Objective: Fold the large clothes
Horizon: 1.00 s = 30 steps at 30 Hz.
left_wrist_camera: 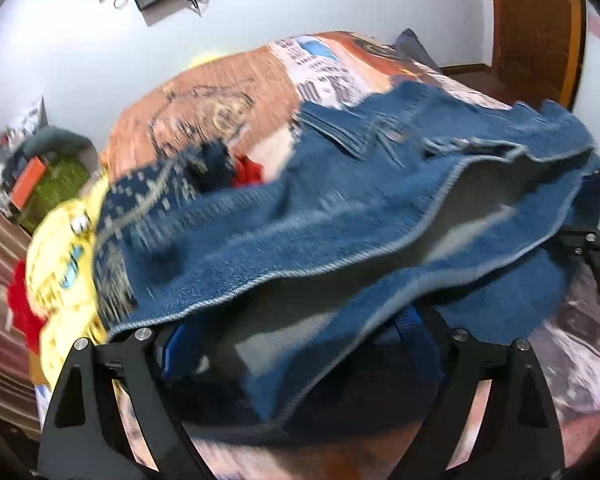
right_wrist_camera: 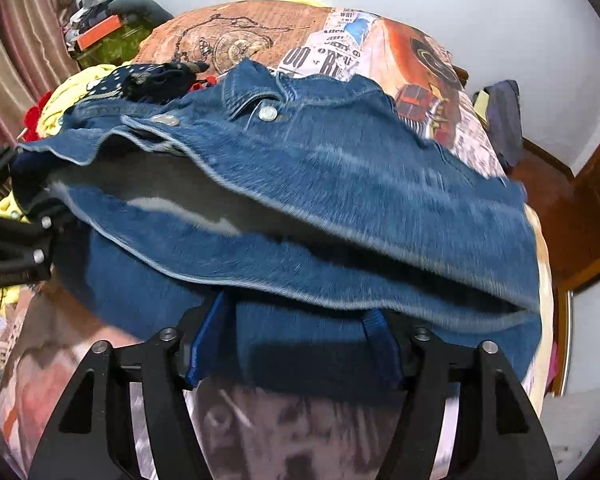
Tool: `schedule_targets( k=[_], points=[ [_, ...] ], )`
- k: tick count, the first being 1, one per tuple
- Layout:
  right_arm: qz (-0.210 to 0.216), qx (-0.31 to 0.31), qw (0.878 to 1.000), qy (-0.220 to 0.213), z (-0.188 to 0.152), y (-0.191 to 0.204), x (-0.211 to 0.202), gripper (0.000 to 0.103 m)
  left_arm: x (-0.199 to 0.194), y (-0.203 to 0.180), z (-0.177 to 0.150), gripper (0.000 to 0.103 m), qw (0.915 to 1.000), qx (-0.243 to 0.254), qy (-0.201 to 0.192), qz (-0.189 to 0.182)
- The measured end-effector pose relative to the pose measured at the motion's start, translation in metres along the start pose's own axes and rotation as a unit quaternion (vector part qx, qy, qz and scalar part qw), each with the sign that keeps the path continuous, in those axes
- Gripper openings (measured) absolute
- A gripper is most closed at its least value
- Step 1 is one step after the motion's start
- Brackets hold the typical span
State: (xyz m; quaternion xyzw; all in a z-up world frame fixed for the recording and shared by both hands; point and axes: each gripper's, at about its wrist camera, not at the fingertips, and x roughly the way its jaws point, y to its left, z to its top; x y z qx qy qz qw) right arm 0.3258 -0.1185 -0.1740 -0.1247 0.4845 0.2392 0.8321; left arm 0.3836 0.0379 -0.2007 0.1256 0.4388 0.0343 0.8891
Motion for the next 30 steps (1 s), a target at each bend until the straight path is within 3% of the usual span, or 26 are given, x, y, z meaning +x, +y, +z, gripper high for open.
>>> schedule_targets(
  k=[2, 4, 8, 13, 17, 20, 30],
  points=[
    [-0.002, -0.001, 1.0, 0.008, 0.015, -0.003, 0.011, 0.062, 0.013, 0.011, 0.018, 0.09, 0.9999, -0.002, 0.015, 0.003],
    [-0.01, 0.001, 1.0, 0.006, 0.035, -0.009, 0.018, 0.06, 0.016, 0.019, 0.038, 0.09, 1.0, 0.001, 0.004, 0.001],
    [-0.031, 0.025, 0.998, -0.04, 0.074, -0.022, 0.006, 0.06, 0.004, 0.042, 0.081, 0.09, 0.9965, -0.007, -0.048, 0.069],
    [-0.096, 0.032, 0.987, -0.126, 0.093, -0.025, -0.03, 0.062, -0.023, 0.094, 0.107, 0.09, 0.9919, -0.089, -0.079, 0.042],
    [-0.074, 0.016, 0.988, -0.134, 0.085, -0.021, -0.052, 0.062, -0.039, 0.114, 0.096, 0.09, 0.9892, -0.123, -0.08, -0.006],
    [-0.057, 0.002, 0.992, -0.115, 0.069, -0.017, -0.055, 0.062, -0.042, 0.111, 0.08, 0.09, 0.989, -0.127, -0.067, -0.034],
    [0.002, -0.083, 0.996, -0.03, 0.02, 0.045, -0.01, 0.062, -0.013, 0.052, 0.015, 0.09, 0.9874, -0.096, 0.01, -0.126]
  ],
)
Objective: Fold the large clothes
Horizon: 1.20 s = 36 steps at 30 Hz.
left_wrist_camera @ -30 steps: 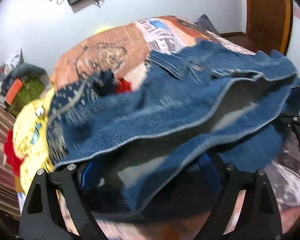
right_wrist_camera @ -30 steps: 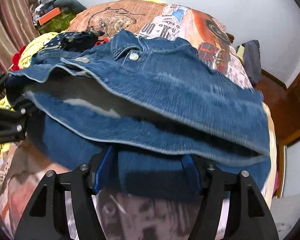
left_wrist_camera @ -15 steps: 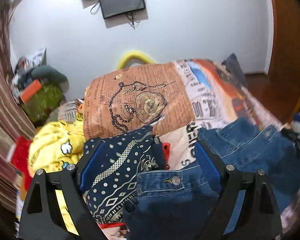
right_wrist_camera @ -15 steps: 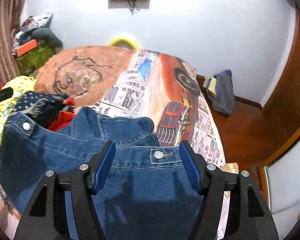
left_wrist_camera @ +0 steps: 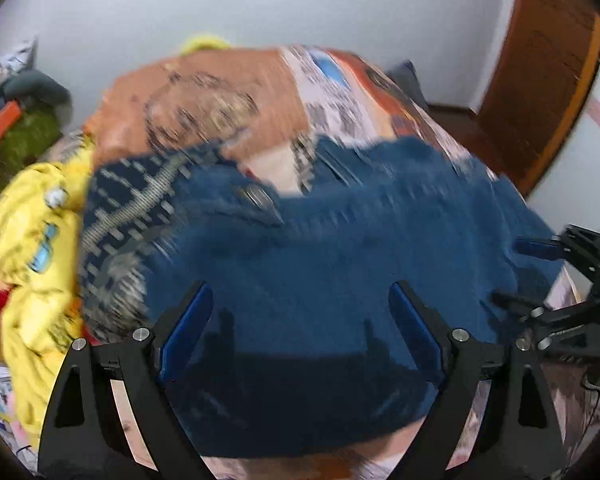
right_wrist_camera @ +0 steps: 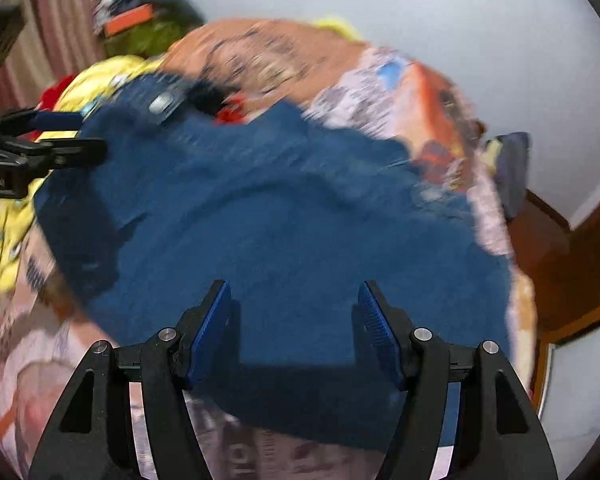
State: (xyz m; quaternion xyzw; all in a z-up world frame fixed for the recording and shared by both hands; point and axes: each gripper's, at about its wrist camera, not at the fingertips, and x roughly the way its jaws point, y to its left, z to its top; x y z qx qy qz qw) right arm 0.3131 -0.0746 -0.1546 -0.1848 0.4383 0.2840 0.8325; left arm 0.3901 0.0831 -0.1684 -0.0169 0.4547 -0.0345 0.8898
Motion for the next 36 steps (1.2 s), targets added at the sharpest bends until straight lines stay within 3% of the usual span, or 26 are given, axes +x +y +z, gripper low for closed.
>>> schedule_targets(
  k=[4, 7, 11, 14, 16, 23, 27, 30, 36],
  points=[
    [-0.006, -0.019, 1.0, 0.003, -0.004, 0.016, 0.018, 0.062, 0.025, -0.012, -0.021, 0.09, 0.9993, 0.006, 0.035, -0.016],
    [0.01, 0.001, 1.0, 0.002, -0.005, 0.003, 0.021, 0.069, 0.042, -0.012, -0.035, 0.09, 0.9984, 0.004, 0.056, -0.01],
    [0.002, 0.06, 0.998, 0.002, -0.012, -0.032, 0.022, 0.07, 0.036, -0.005, -0.05, 0.09, 0.999, 0.0, 0.035, 0.03],
    [-0.052, 0.078, 0.996, 0.011, -0.028, -0.052, 0.02, 0.07, 0.028, 0.005, -0.059, 0.096, 0.9989, -0.012, 0.025, 0.037],
    [-0.043, 0.094, 0.995, 0.0, -0.036, -0.066, 0.013, 0.07, 0.024, 0.015, -0.064, 0.096, 0.9985, -0.024, 0.021, 0.044],
    [-0.08, 0.158, 0.984, 0.003, -0.057, -0.109, -0.009, 0.07, 0.005, 0.041, -0.076, 0.096, 0.9948, -0.058, 0.015, 0.082],
    [-0.074, 0.185, 0.98, -0.007, -0.065, -0.119, -0.024, 0.07, -0.008, 0.062, -0.087, 0.096, 0.9871, -0.091, 0.011, 0.131],
    [-0.1, 0.187, 0.977, 0.0, -0.067, -0.116, -0.031, 0.071, -0.02, 0.088, -0.101, 0.096, 0.9816, -0.149, 0.007, 0.119],
    [-0.085, 0.181, 0.98, -0.015, -0.059, -0.102, -0.043, 0.071, -0.041, 0.12, -0.124, 0.096, 0.9674, -0.214, -0.022, 0.133]
  ],
)
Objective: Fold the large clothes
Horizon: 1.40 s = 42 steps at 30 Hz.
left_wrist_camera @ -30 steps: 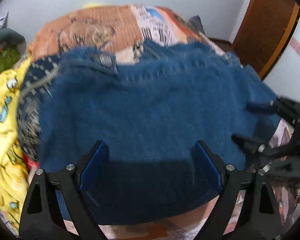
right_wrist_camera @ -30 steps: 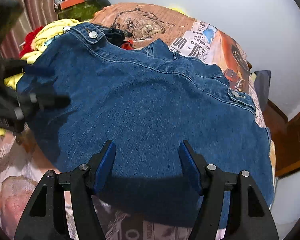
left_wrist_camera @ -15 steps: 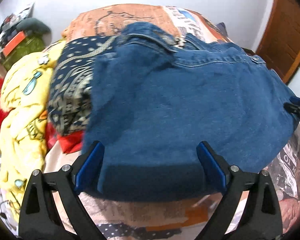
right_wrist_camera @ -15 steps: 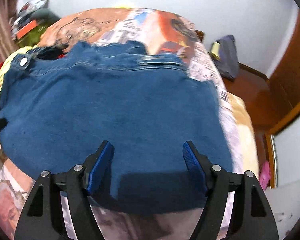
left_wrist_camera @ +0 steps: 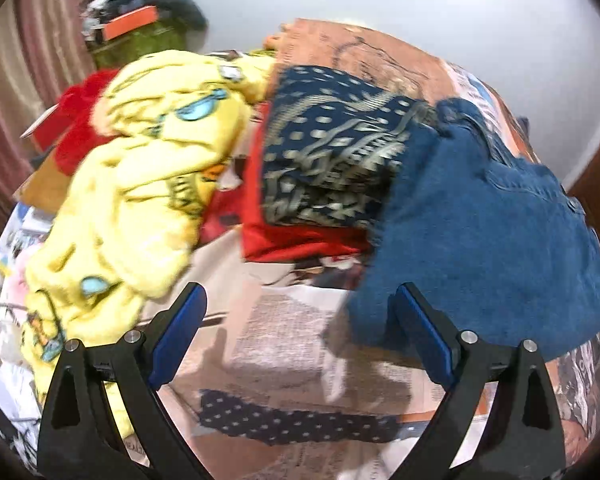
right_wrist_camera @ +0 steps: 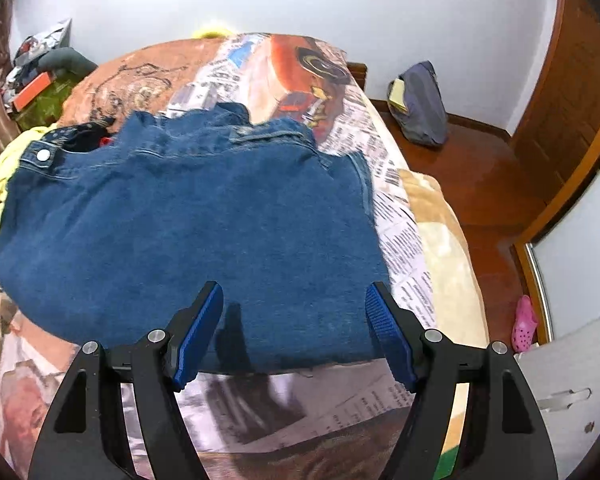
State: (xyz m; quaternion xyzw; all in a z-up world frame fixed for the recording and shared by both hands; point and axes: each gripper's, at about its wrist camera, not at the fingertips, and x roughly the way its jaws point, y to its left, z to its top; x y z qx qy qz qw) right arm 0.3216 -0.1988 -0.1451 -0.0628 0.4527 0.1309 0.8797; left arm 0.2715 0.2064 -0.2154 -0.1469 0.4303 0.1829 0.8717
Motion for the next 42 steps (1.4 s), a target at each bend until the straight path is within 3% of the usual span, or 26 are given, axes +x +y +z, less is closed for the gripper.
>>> schedule_targets(
  k=[5, 8, 11, 15, 22, 26, 27, 29, 31, 35, 38, 42],
  points=[
    [0.027, -0.014, 0.999, -0.012, 0.005, 0.023, -0.006, 0.071, 0.007, 0.005, -0.013, 0.096, 0.9915, -0.056, 0.035, -0.112],
    [0.04, -0.034, 0.999, -0.01, 0.007, 0.042, -0.003, 0.071, 0.021, -0.006, -0.02, 0.096, 0.9803, -0.077, 0.066, -0.17],
    [0.048, -0.06, 0.997, -0.004, 0.006, 0.061, 0.004, 0.071, 0.04, -0.023, -0.024, 0.096, 0.9708, -0.086, 0.098, -0.202],
    [0.042, -0.092, 0.995, 0.008, 0.0, 0.08, 0.016, 0.07, 0.057, -0.037, -0.019, 0.096, 0.9504, -0.116, 0.112, -0.266],
    [0.044, -0.104, 0.993, 0.019, -0.008, 0.088, 0.027, 0.071, 0.083, -0.057, -0.004, 0.098, 0.9523, -0.125, 0.109, -0.256],
    [0.054, -0.089, 0.994, 0.023, -0.006, 0.085, 0.027, 0.071, 0.093, -0.056, 0.005, 0.096, 0.9435, -0.17, 0.108, -0.263],
    [0.054, -0.087, 0.994, 0.024, -0.006, 0.085, 0.027, 0.071, 0.092, -0.055, 0.006, 0.093, 0.9417, -0.182, 0.105, -0.263],
    [0.053, -0.086, 0.995, 0.024, -0.006, 0.086, 0.025, 0.071, 0.089, -0.051, 0.009, 0.075, 0.9439, -0.194, 0.104, -0.246],
    [0.053, -0.086, 0.995, 0.023, -0.007, 0.087, 0.022, 0.071, 0.089, -0.048, 0.012, 0.066, 0.9462, -0.197, 0.097, -0.238],
    [0.052, -0.088, 0.995, 0.021, -0.007, 0.088, 0.017, 0.071, 0.059, -0.058, 0.023, 0.041, 0.9638, -0.162, 0.062, -0.203],
    [0.047, -0.092, 0.994, 0.017, -0.004, 0.089, 0.012, 0.071, 0.026, -0.075, 0.034, 0.032, 0.9774, -0.114, 0.02, -0.177],
    [0.049, -0.094, 0.994, 0.002, 0.003, 0.09, -0.001, 0.071, -0.01, -0.088, 0.05, 0.025, 0.9754, -0.092, -0.024, -0.199]
  ],
)
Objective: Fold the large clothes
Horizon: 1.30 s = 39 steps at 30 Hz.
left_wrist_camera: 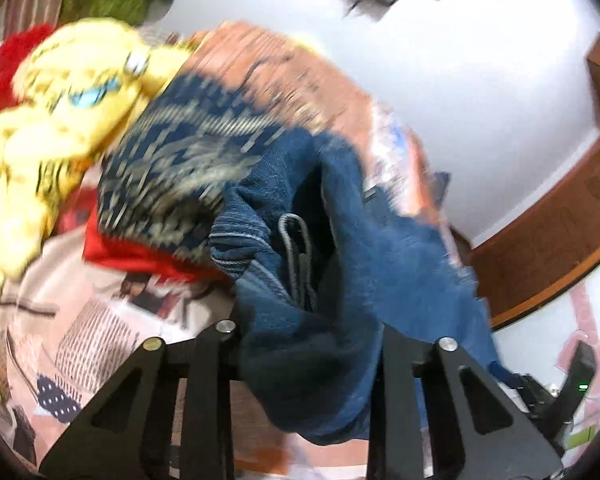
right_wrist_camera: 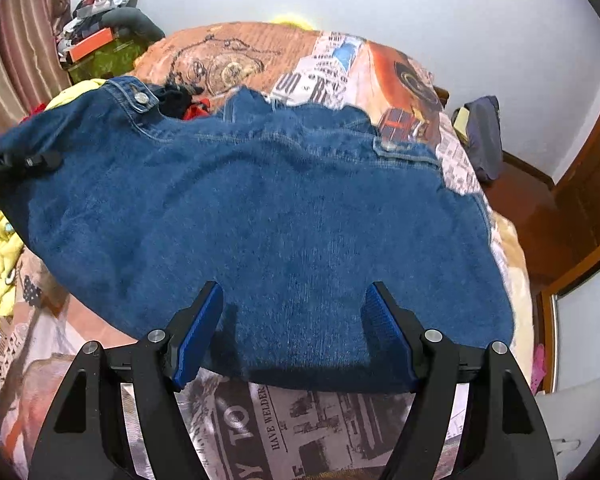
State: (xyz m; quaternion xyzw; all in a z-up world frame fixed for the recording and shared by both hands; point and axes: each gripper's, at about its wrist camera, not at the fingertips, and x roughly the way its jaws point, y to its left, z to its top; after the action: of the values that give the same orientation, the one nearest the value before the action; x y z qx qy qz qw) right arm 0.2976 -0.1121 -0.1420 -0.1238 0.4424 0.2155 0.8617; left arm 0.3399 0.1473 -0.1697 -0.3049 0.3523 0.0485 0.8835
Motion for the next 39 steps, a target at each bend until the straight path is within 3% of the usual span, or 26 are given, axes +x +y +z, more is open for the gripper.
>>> schedule_targets(
  k=[3, 6, 11, 15, 18, 21, 23, 27, 33, 36, 39],
  points=[
    [0.002, 0.002, 1.0, -0.015, 0.011, 0.001, -0.01, 0.071, -0.03, -0.028, 0.011, 0.022, 0.9976, 0.036, -0.046, -0.036],
    [0.017, 0.006, 0.999, -0.03, 0.021, 0.007, -0.016, 0.071, -0.059, -0.06, 0.008, 0.022, 0.9892, 0.105, -0.096, -0.038],
    [0.047, -0.011, 0.999, -0.012, 0.024, 0.03, 0.003, 0.075, -0.083, -0.08, 0.007, 0.021, 0.9811, 0.133, -0.132, -0.047],
    [0.089, -0.015, 0.996, 0.01, 0.02, 0.05, 0.028, 0.075, -0.076, -0.07, 0.017, 0.021, 0.9836, 0.116, -0.134, -0.037],
    [0.136, -0.002, 0.989, 0.053, 0.019, 0.054, 0.051, 0.075, -0.061, -0.067, 0.017, 0.021, 0.9878, 0.109, -0.109, -0.022],
    [0.155, 0.014, 0.985, 0.079, 0.018, 0.047, 0.064, 0.075, -0.046, -0.073, 0.009, 0.021, 0.9881, 0.127, -0.087, -0.006],
    [0.173, 0.025, 0.982, 0.073, 0.017, 0.034, 0.057, 0.075, -0.041, -0.082, 0.003, 0.021, 0.9869, 0.14, -0.08, -0.005],
    [0.16, 0.072, 0.983, 0.05, 0.008, -0.004, 0.035, 0.075, -0.025, -0.11, 0.005, 0.021, 0.987, 0.146, -0.063, -0.025],
    [0.094, 0.144, 0.985, 0.006, -0.021, -0.07, -0.003, 0.075, 0.007, -0.181, 0.01, 0.02, 0.9828, 0.173, -0.045, -0.047],
    [0.07, 0.176, 0.982, 0.004, -0.037, -0.1, -0.012, 0.075, 0.014, -0.23, 0.0, 0.02, 0.9723, 0.217, -0.055, -0.067],
    [0.052, 0.2, 0.978, 0.006, -0.046, -0.12, -0.018, 0.075, 0.025, -0.28, -0.027, 0.02, 0.9532, 0.285, -0.062, -0.081]
  ],
)
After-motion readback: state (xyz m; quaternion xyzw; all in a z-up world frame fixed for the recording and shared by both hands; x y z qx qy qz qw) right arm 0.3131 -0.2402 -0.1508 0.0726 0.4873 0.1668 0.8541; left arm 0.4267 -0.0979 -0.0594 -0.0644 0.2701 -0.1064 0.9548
